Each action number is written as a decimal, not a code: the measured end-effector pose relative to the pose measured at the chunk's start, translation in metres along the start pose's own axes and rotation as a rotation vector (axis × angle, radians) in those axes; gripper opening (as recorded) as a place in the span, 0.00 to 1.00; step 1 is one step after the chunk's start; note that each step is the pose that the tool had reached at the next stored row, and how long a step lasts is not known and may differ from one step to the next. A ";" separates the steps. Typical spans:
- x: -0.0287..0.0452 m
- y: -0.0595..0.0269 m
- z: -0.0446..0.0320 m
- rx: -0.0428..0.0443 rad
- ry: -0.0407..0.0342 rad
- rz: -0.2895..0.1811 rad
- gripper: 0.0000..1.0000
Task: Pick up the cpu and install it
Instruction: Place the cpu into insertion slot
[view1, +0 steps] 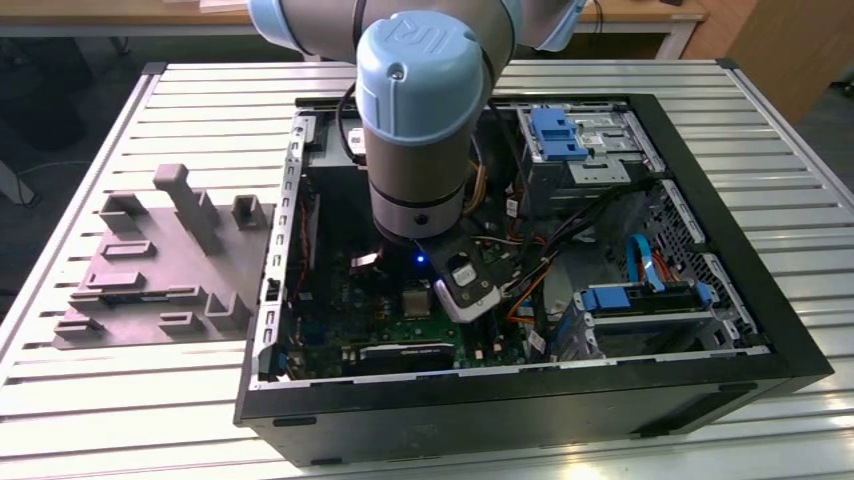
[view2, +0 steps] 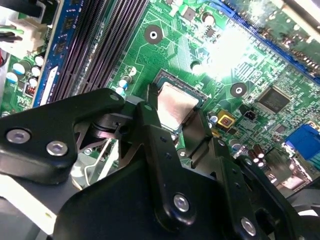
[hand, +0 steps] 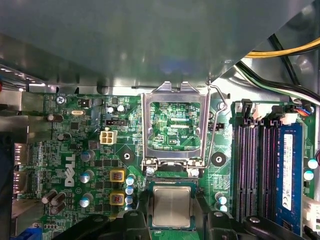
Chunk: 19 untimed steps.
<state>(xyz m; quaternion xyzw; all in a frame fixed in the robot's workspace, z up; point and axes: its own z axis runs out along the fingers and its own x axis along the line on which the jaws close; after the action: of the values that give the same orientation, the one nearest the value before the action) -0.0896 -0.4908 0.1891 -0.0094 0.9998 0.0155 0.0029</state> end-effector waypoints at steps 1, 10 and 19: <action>0.0000 -0.0003 0.0000 0.0000 -0.0001 0.000 0.45; -0.0004 -0.0005 0.0000 0.0001 -0.0001 -0.001 0.45; -0.0004 -0.0002 -0.0093 0.0000 0.0016 -0.001 0.53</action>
<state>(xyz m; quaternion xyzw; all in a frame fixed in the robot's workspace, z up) -0.0892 -0.4912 0.1984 -0.0098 0.9998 0.0155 0.0021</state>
